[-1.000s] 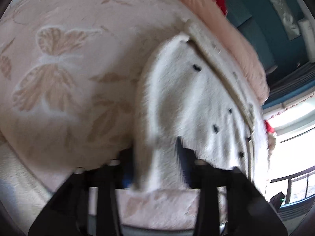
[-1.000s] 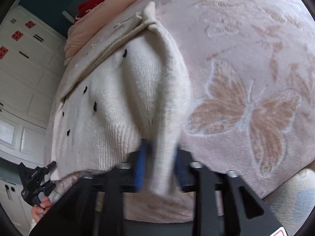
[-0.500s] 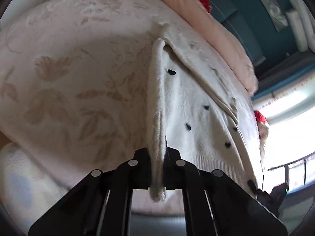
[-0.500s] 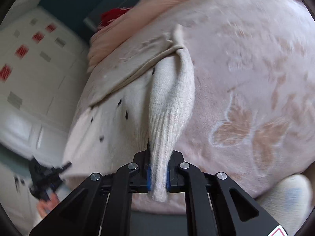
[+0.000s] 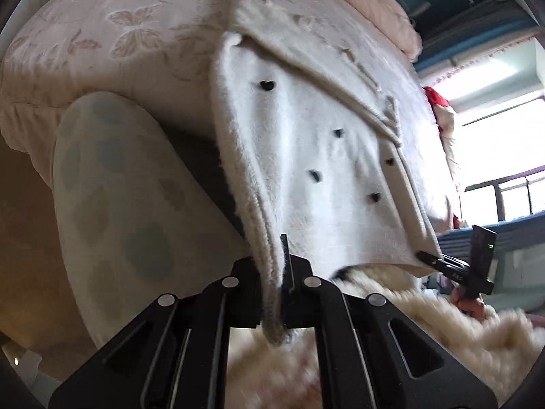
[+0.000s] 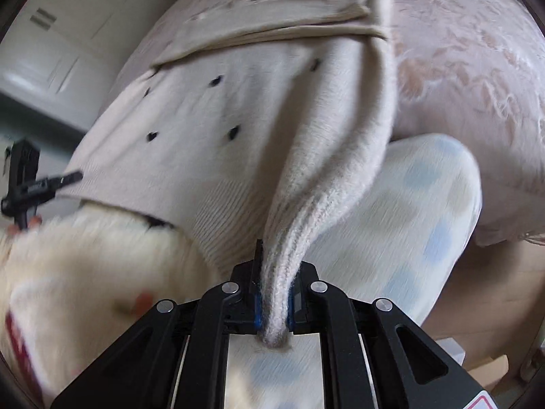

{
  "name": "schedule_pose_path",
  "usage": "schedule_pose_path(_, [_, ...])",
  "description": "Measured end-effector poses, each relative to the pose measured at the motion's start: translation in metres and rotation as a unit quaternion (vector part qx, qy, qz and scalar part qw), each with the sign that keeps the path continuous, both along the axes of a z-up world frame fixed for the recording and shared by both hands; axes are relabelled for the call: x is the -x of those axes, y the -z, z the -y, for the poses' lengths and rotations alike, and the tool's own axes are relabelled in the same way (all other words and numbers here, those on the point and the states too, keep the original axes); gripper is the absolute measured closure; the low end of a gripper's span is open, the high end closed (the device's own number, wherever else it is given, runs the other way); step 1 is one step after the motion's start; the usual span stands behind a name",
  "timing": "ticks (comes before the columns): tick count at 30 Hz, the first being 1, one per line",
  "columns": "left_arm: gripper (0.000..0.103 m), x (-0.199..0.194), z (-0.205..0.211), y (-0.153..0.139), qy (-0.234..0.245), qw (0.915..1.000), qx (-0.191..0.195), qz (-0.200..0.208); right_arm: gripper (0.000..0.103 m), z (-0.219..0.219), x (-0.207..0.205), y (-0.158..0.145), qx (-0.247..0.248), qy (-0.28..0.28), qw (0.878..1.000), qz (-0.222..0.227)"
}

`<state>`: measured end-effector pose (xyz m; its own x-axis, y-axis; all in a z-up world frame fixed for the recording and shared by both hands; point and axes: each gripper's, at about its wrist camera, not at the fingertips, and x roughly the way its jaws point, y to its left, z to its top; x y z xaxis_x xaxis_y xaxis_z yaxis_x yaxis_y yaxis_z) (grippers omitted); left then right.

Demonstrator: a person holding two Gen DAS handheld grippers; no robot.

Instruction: Fold small clothes

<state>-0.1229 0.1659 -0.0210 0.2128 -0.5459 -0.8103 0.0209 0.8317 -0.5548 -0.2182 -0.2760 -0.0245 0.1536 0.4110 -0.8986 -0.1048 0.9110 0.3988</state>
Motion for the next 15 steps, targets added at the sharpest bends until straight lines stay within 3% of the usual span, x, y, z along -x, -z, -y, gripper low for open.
schedule_pose_path(2, [0.097, -0.002, -0.003, -0.02, -0.007, 0.9998, 0.014, 0.015, 0.094, 0.0, 0.0, -0.013, -0.008, -0.006, 1.0, 0.011])
schedule_pose_path(4, [0.097, -0.02, -0.004, -0.042, -0.014, 0.9985, 0.021, 0.048, 0.094, 0.008, -0.017, -0.038, -0.015, 0.004, 0.999, 0.051])
schedule_pose_path(7, [0.097, -0.075, 0.0, -0.084, -0.02, 0.9908, 0.012, 0.134, 0.093, 0.036, -0.07, -0.079, -0.038, 0.052, 0.989, 0.134])
schedule_pose_path(10, [0.096, -0.152, 0.014, -0.099, -0.047, 0.9797, -0.01, 0.195, 0.092, 0.066, -0.139, -0.093, -0.058, 0.125, 0.97, 0.201])
schedule_pose_path(13, [0.091, -0.221, 0.032, -0.078, -0.102, 0.9693, -0.052, 0.218, 0.073, 0.079, -0.195, -0.068, -0.075, 0.207, 0.949, 0.224])
schedule_pose_path(15, [0.083, -0.266, 0.041, -0.034, -0.135, 0.9728, -0.061, 0.179, 0.046, 0.082, -0.222, -0.038, -0.016, 0.274, 0.934, 0.23])
